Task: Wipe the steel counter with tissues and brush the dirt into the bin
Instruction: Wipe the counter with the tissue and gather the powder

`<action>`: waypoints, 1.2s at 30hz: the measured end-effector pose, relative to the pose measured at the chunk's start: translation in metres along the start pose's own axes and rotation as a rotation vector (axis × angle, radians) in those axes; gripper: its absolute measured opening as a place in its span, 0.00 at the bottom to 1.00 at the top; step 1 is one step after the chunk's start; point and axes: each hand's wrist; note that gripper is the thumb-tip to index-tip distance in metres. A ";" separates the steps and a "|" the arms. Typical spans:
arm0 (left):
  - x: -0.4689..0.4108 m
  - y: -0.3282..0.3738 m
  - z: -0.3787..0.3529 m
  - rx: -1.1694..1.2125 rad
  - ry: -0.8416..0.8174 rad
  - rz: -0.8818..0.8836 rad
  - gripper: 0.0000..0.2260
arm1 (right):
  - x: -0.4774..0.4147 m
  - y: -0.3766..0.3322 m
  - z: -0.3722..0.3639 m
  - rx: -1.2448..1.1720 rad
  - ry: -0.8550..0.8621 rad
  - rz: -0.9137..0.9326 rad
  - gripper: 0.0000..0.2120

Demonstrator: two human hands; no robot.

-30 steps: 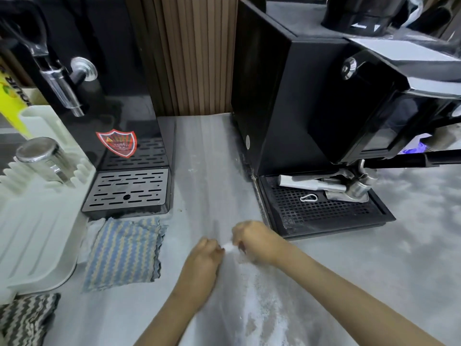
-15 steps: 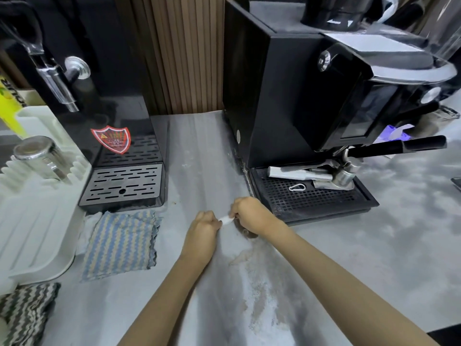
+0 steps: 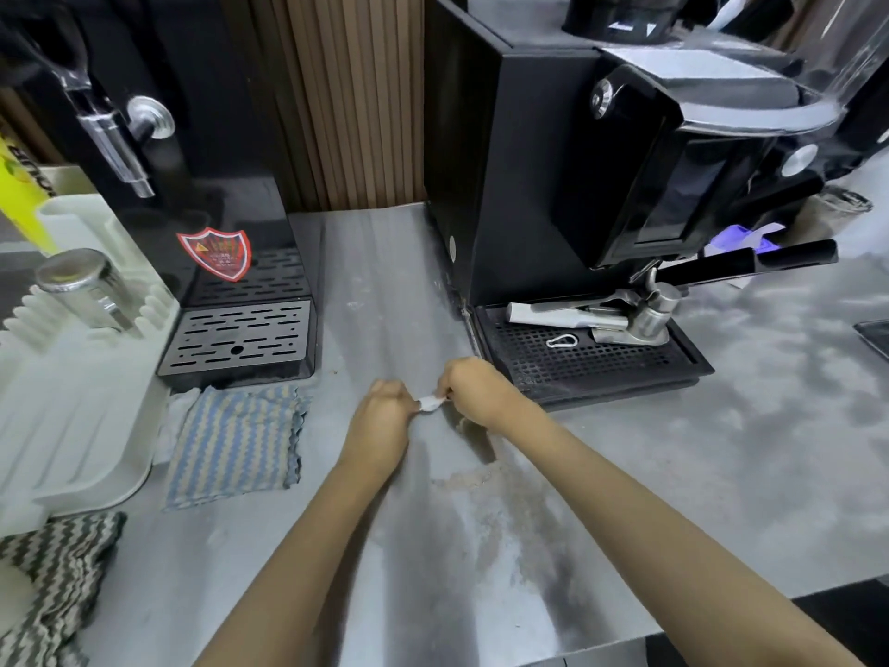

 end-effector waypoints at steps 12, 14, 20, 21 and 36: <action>0.105 0.031 -0.015 -0.066 -0.081 -0.171 0.06 | 0.099 0.021 -0.011 -0.005 -0.206 0.182 0.10; 0.105 0.039 -0.010 -0.052 -0.026 -0.157 0.08 | 0.093 0.018 -0.002 -0.030 -0.170 0.185 0.13; 0.060 0.020 0.005 -0.026 0.127 0.198 0.04 | 0.033 -0.011 0.001 -0.101 -0.034 0.098 0.12; 0.059 0.012 0.001 -0.068 0.112 0.211 0.05 | 0.029 -0.015 -0.003 -0.083 -0.068 0.086 0.12; 0.139 0.071 -0.005 -0.158 0.234 -0.043 0.19 | 0.101 0.002 0.017 -0.057 -0.139 0.348 0.14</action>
Point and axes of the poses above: each hand's wrist, its own x-axis away from the middle knuckle, its own z-axis out of the back of the hand, y = z × x, and after that the axes turned 10 degrees about y, right-handed
